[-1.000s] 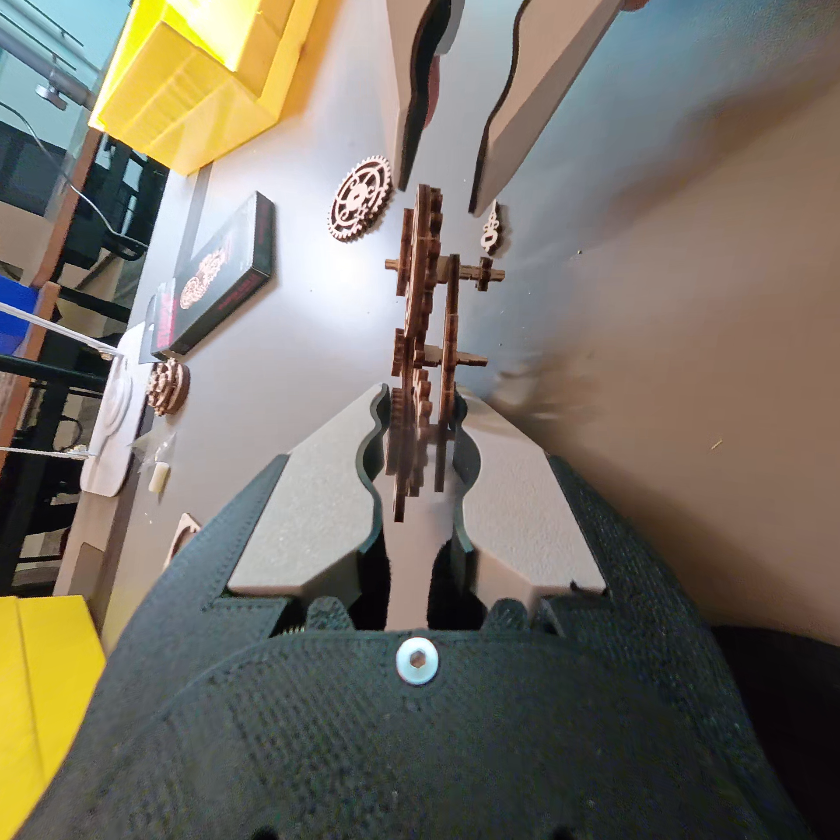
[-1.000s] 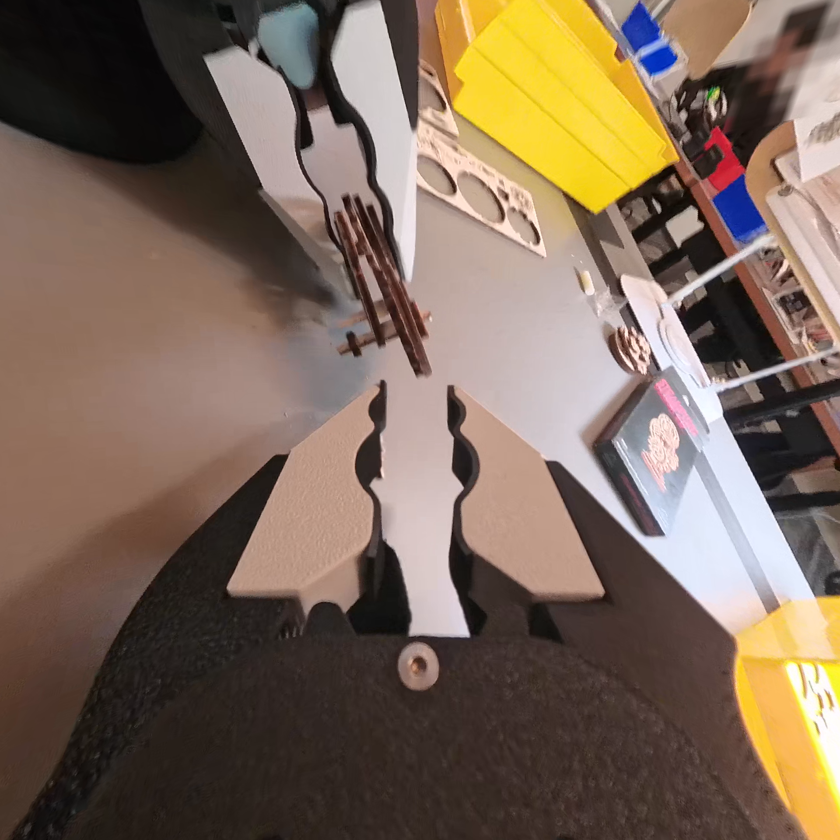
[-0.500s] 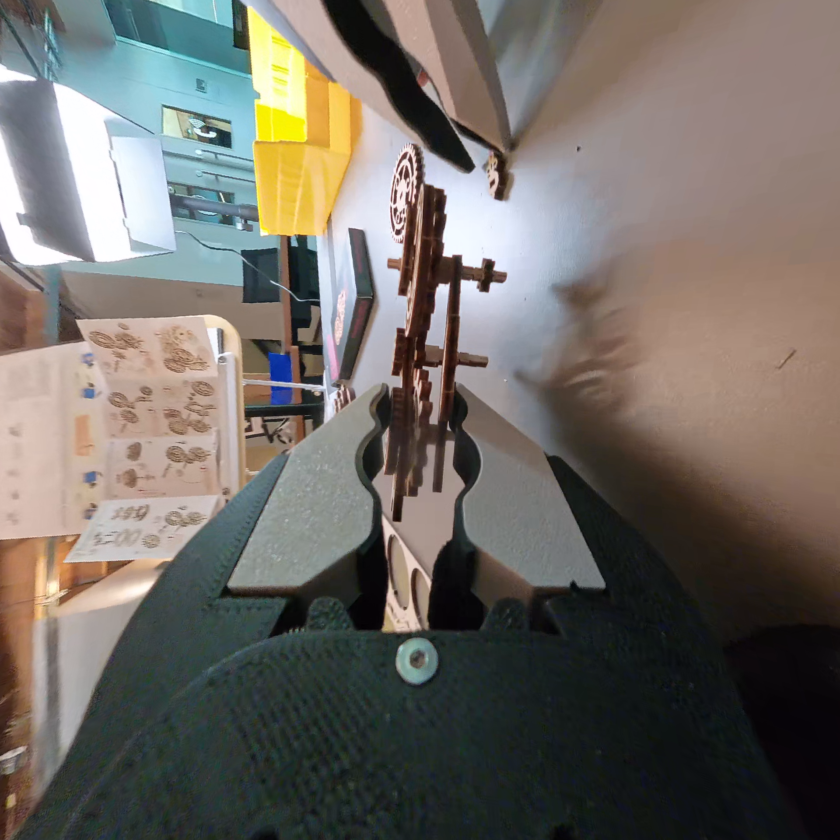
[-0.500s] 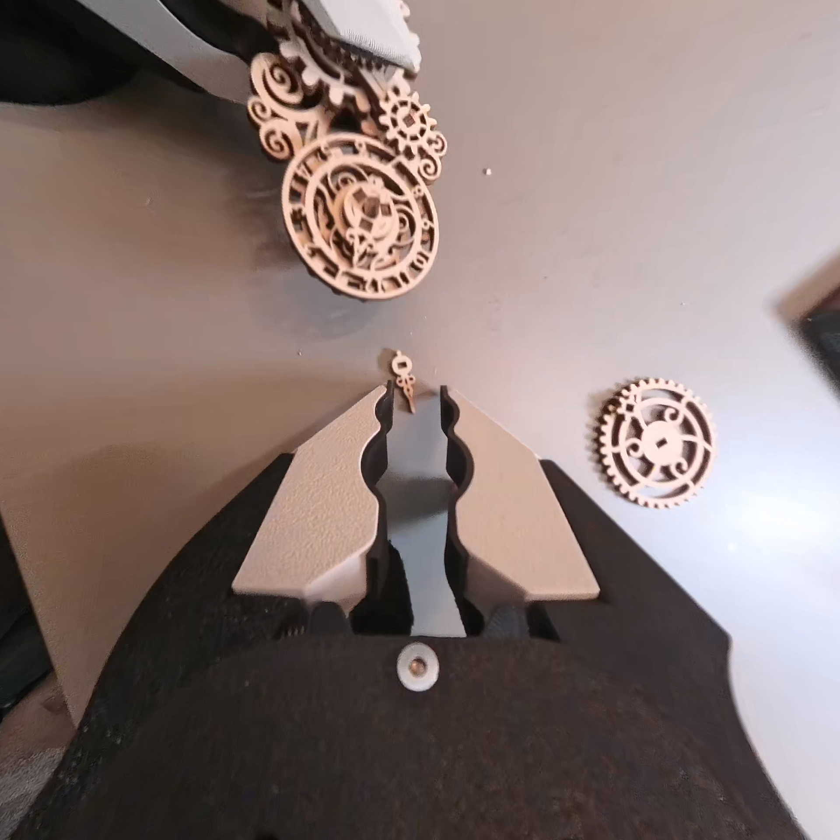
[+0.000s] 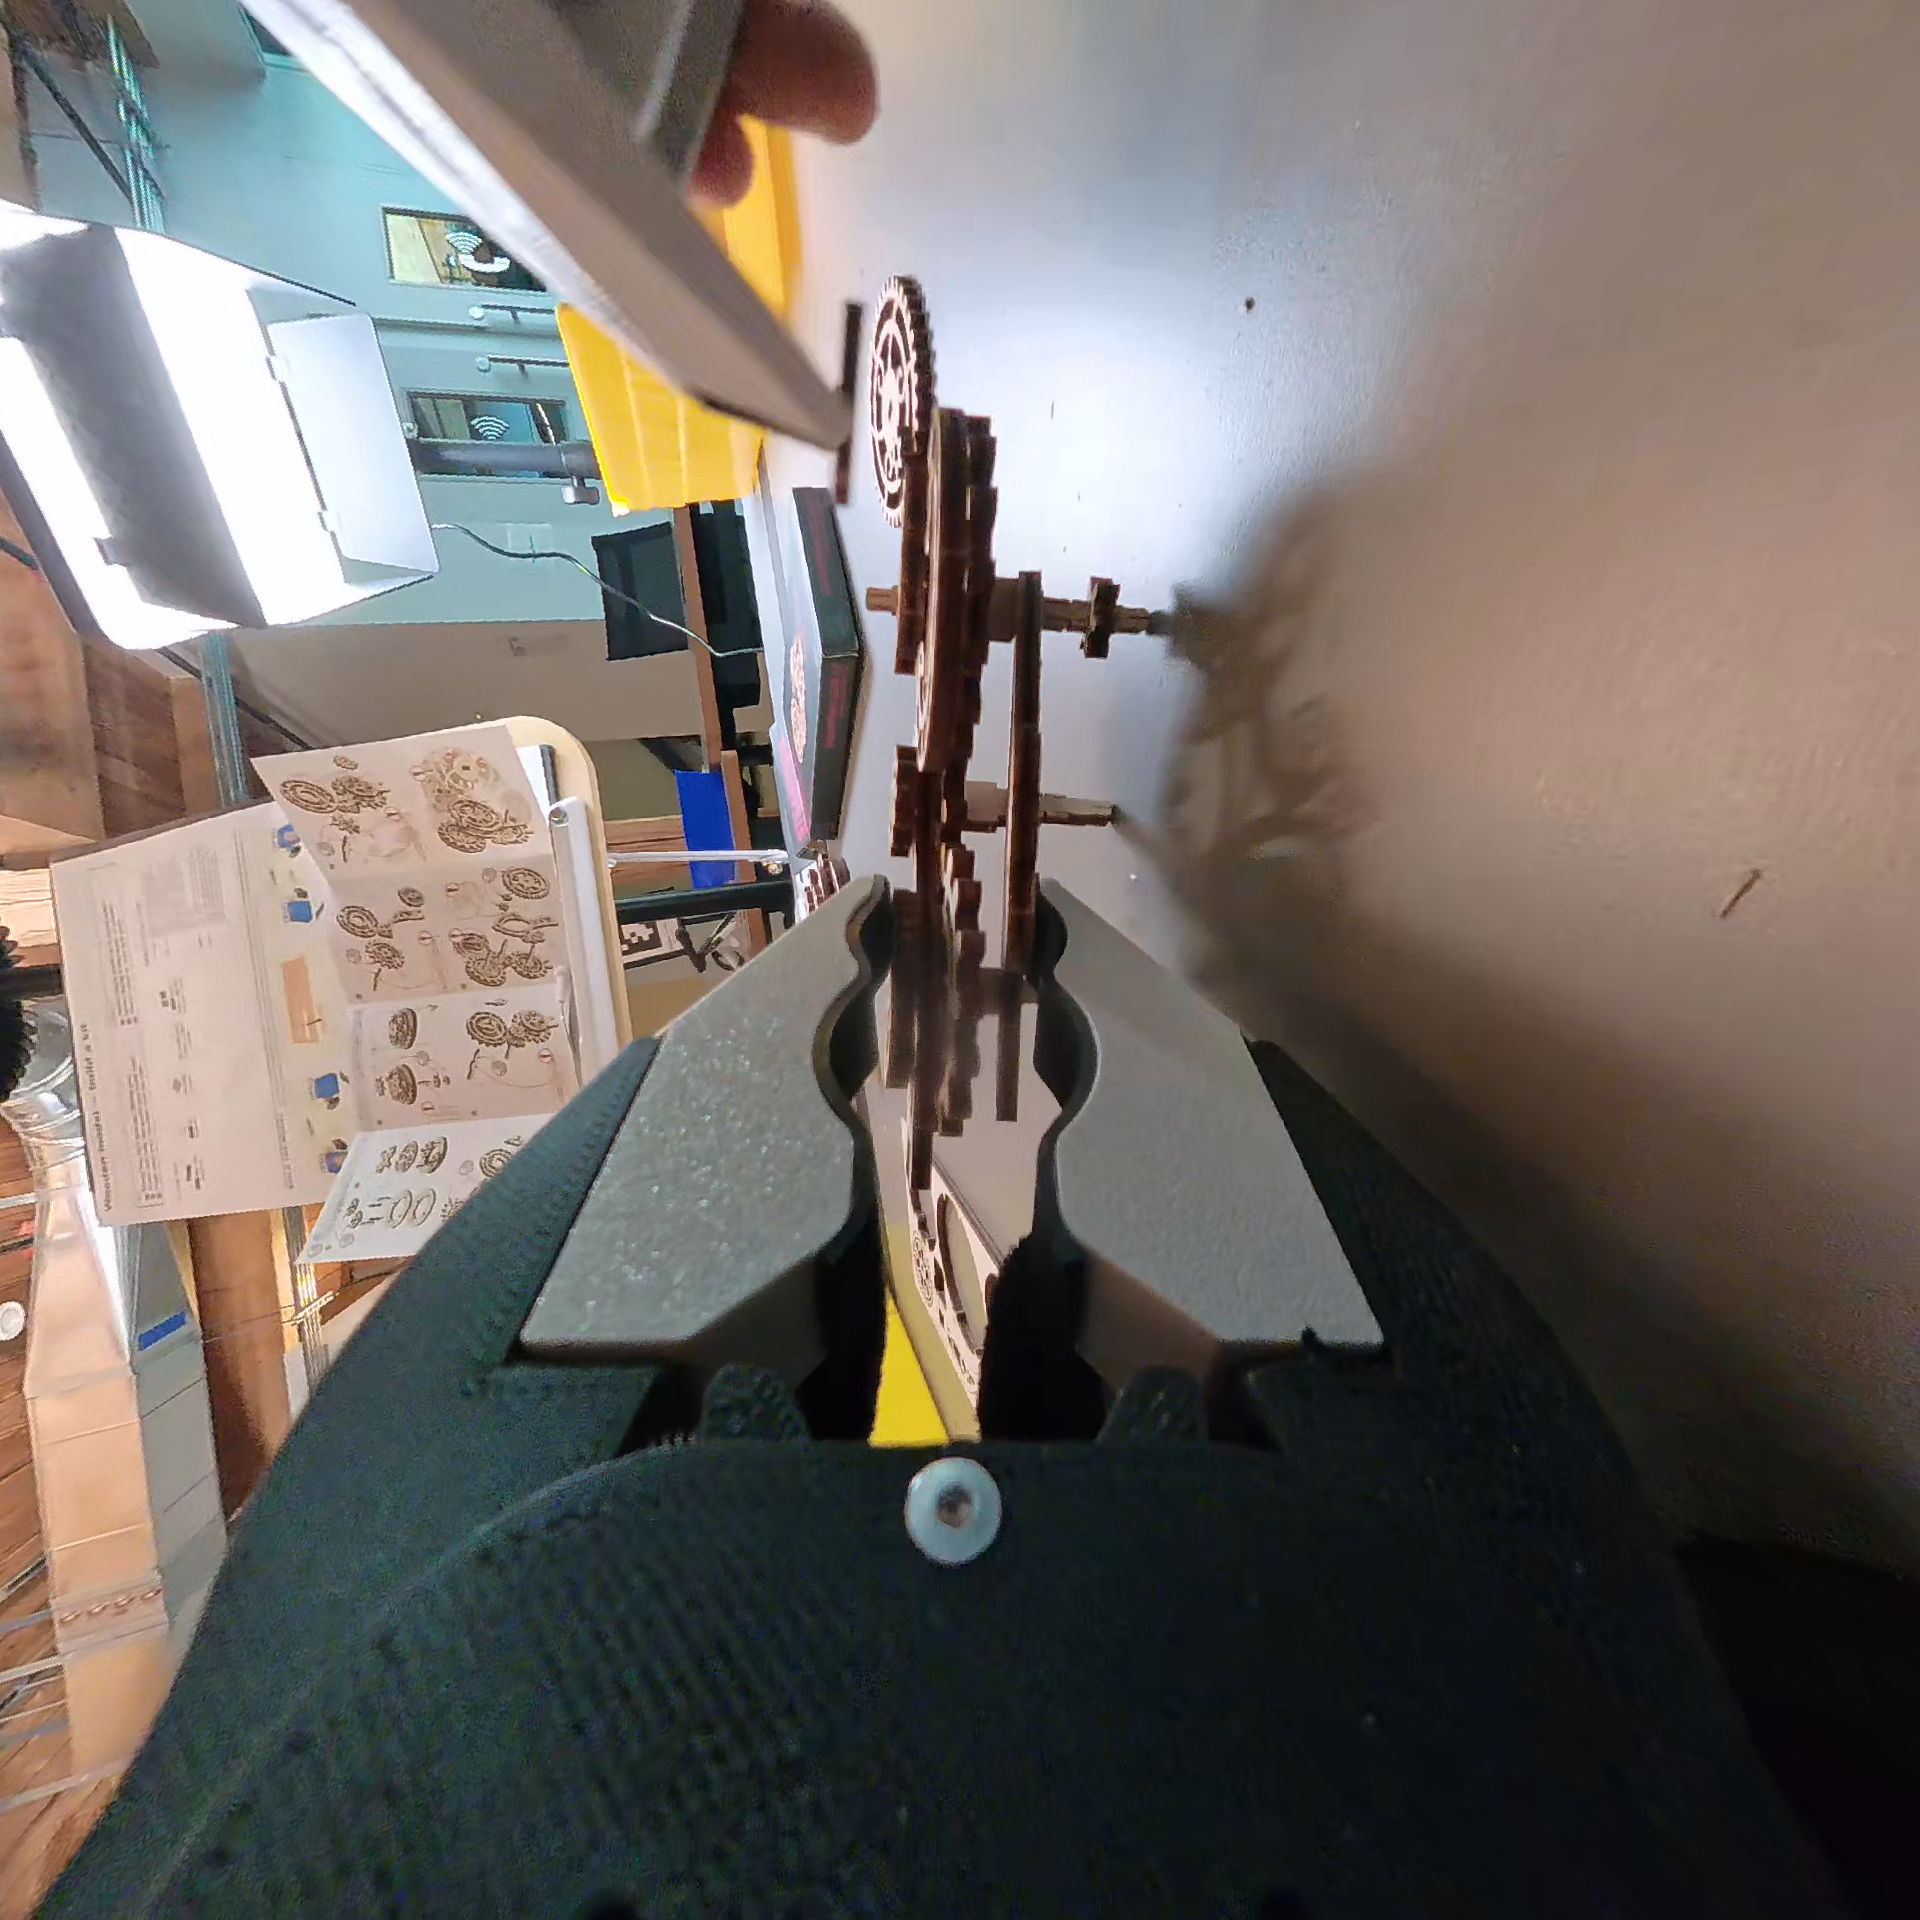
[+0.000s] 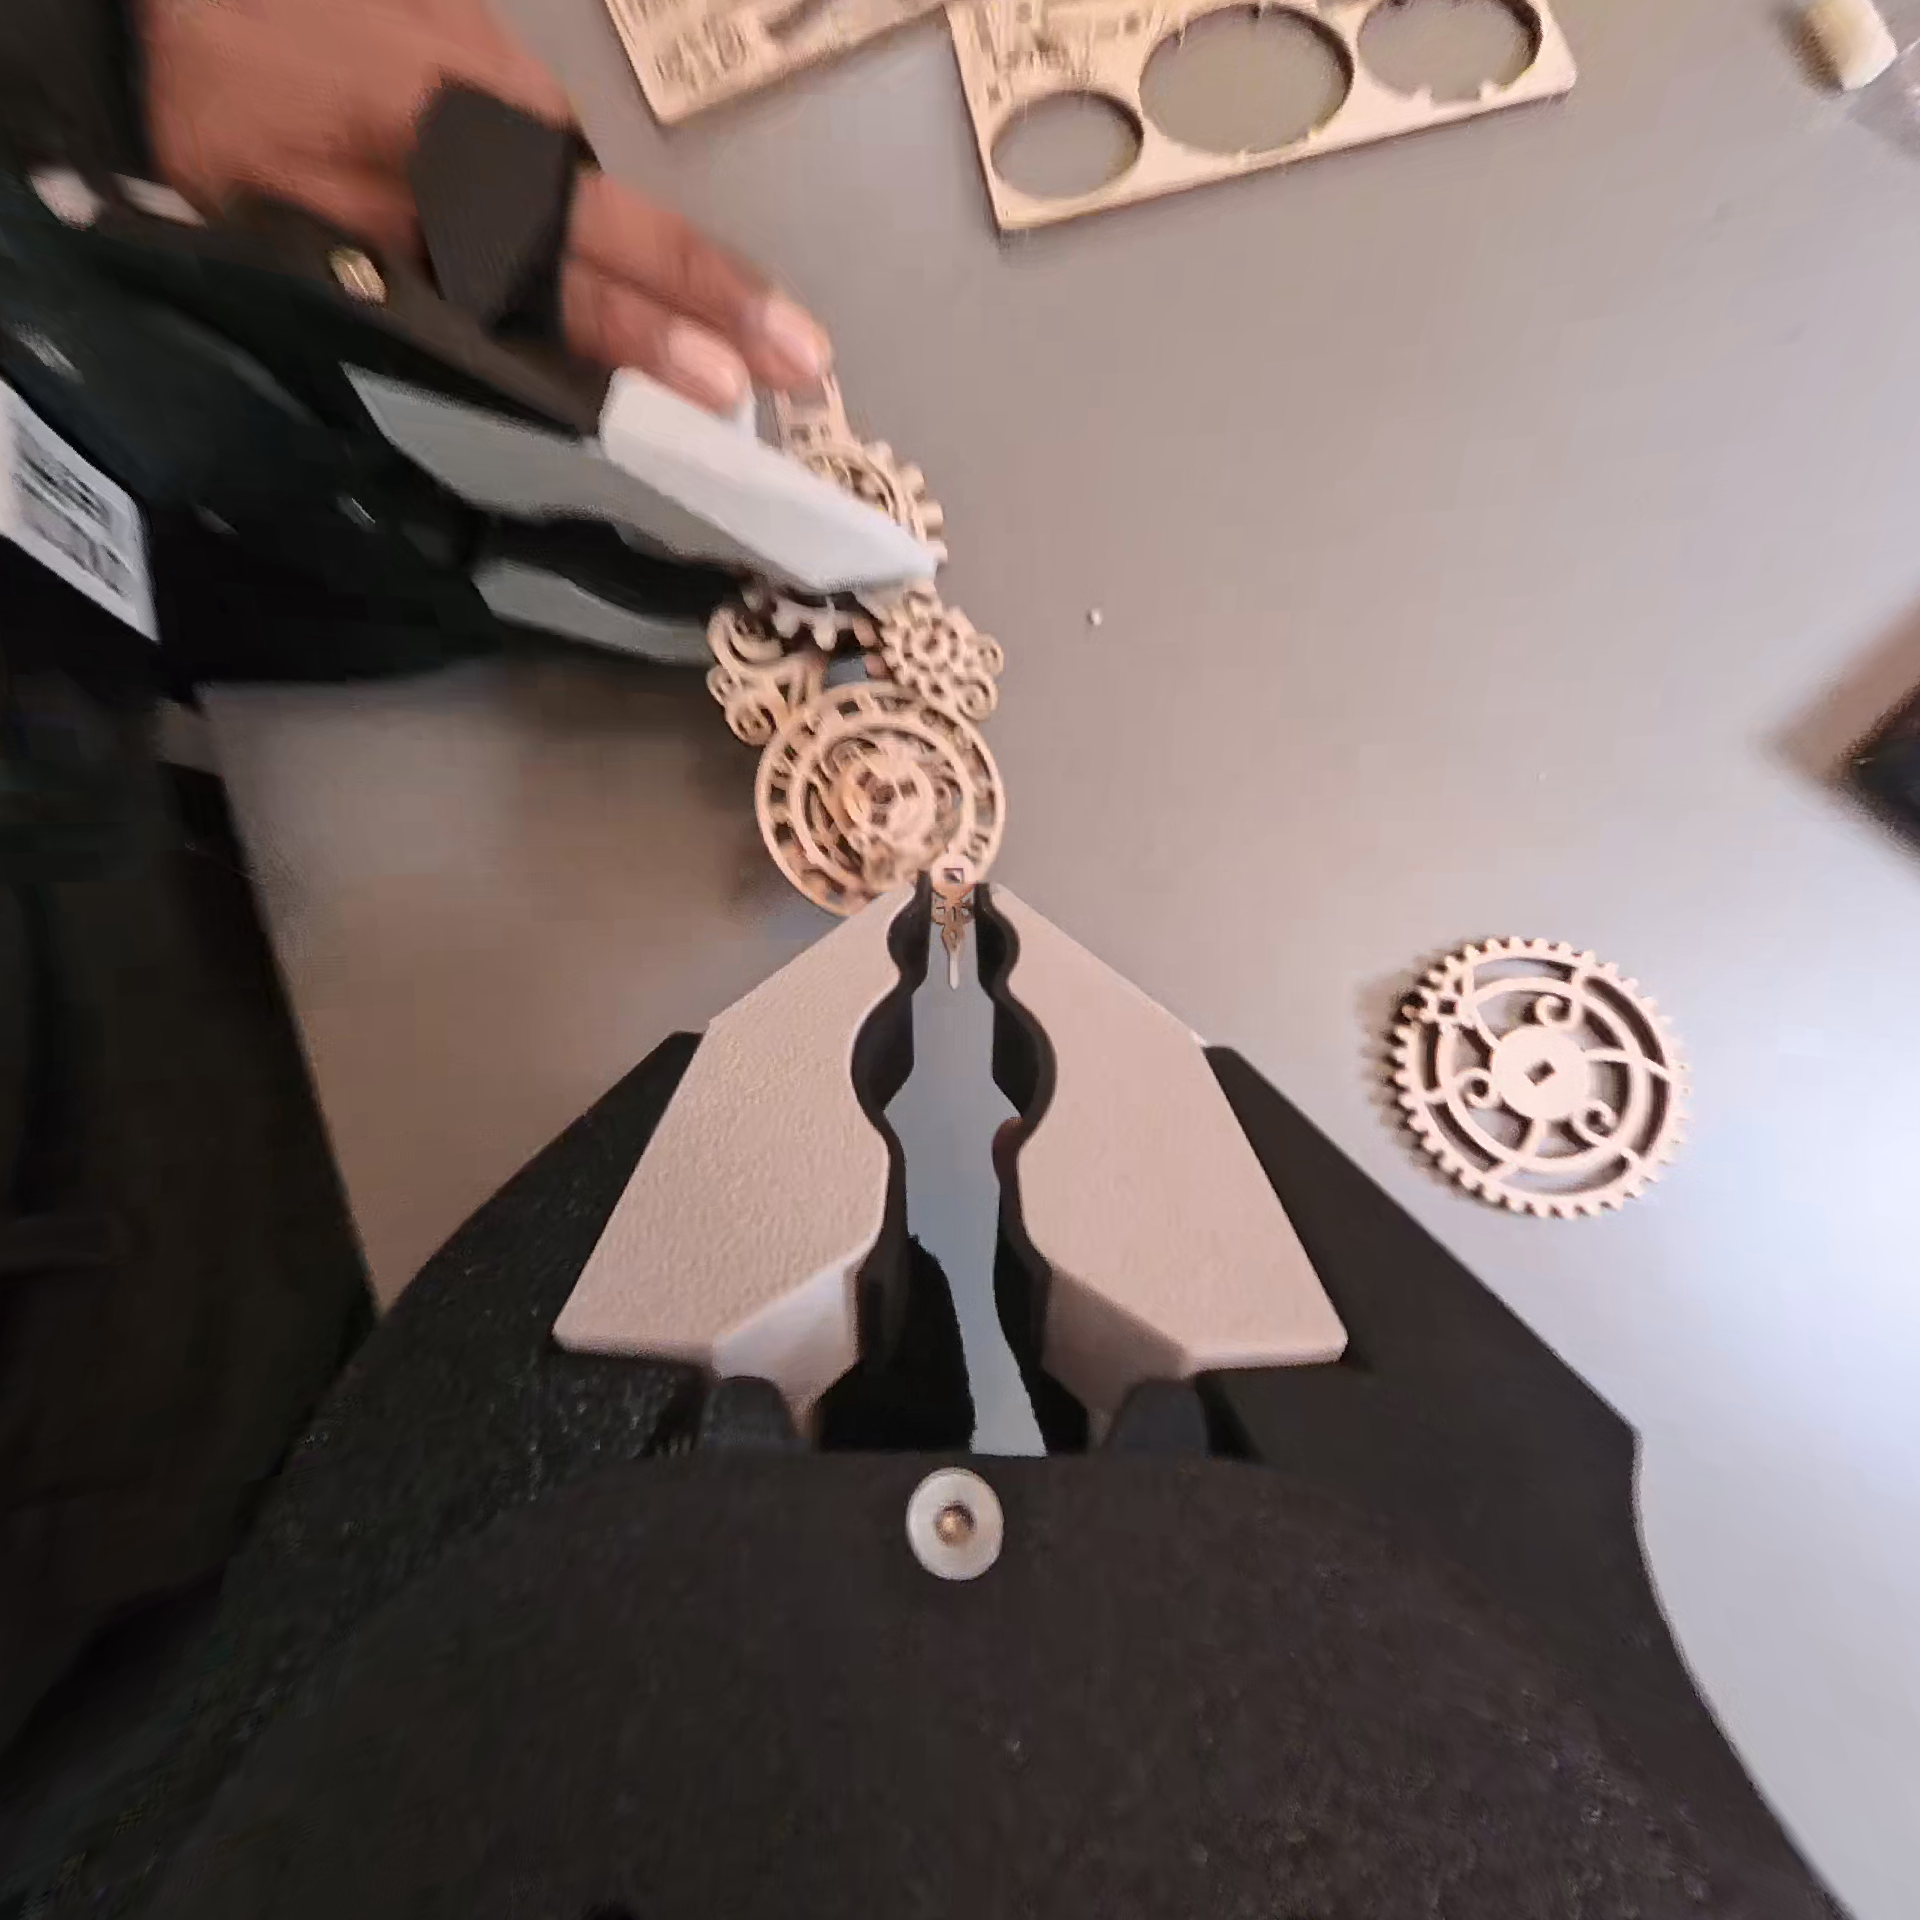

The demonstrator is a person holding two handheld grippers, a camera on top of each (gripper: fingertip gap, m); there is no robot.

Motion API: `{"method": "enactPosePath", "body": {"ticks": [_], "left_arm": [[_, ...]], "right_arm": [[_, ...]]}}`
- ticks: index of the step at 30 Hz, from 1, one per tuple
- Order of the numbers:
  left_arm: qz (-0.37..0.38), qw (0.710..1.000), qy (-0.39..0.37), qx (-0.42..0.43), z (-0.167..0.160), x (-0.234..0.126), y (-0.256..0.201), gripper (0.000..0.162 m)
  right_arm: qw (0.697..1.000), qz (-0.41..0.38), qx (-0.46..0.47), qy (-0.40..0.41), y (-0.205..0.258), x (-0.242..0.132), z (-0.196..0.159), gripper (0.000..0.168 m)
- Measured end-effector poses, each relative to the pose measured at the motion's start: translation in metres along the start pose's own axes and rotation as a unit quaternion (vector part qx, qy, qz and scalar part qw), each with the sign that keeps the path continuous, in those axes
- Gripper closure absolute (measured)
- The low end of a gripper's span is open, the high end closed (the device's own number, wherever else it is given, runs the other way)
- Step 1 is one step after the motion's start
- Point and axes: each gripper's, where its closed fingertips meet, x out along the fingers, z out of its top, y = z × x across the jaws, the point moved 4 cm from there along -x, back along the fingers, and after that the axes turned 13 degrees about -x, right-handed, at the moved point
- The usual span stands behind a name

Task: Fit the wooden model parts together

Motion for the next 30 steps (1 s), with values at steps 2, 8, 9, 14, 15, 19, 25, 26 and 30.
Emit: {"method": "enactPosePath", "body": {"ticks": [2, 8, 9, 14, 15, 19, 25, 26, 30], "left_arm": [[0.001, 1.000, 0.001, 0.000, 0.001, 0.000, 0.000, 0.139], [-0.001, 1.000, 0.000, -0.001, 0.001, -0.001, -0.001, 0.139], [-0.001, 1.000, -0.001, -0.001, 0.001, -0.001, -0.001, 0.139], [-0.003, 1.000, -0.002, -0.004, 0.001, -0.001, -0.001, 0.139], [-0.003, 1.000, -0.002, -0.004, 0.001, -0.001, -0.001, 0.139], [-0.002, 1.000, -0.003, 0.000, 0.002, -0.002, -0.002, 0.139], [0.002, 1.000, -0.006, 0.007, 0.003, -0.002, -0.002, 0.139], [0.002, 1.000, -0.007, 0.007, 0.003, -0.003, -0.002, 0.139], [0.002, 1.000, -0.014, 0.014, 0.004, -0.005, -0.003, 0.139]], "right_arm": [[1.000, 0.019, 0.018, -0.012, 0.003, 0.000, 0.010, 0.162], [0.999, 0.046, 0.024, 0.003, 0.007, 0.009, 0.014, 0.162], [0.998, 0.052, 0.028, 0.005, 0.008, 0.011, 0.014, 0.162], [0.997, 0.065, 0.032, 0.017, 0.008, 0.015, 0.014, 0.162], [0.997, 0.068, 0.031, 0.020, 0.009, 0.015, 0.014, 0.162], [0.996, 0.078, 0.022, 0.031, 0.010, 0.014, 0.016, 0.162], [0.995, 0.082, 0.013, 0.053, 0.010, 0.015, 0.017, 0.162], [0.995, 0.085, 0.012, 0.056, 0.011, 0.014, 0.017, 0.162], [0.993, 0.094, -0.019, 0.069, 0.014, 0.014, 0.018, 0.162]]}}
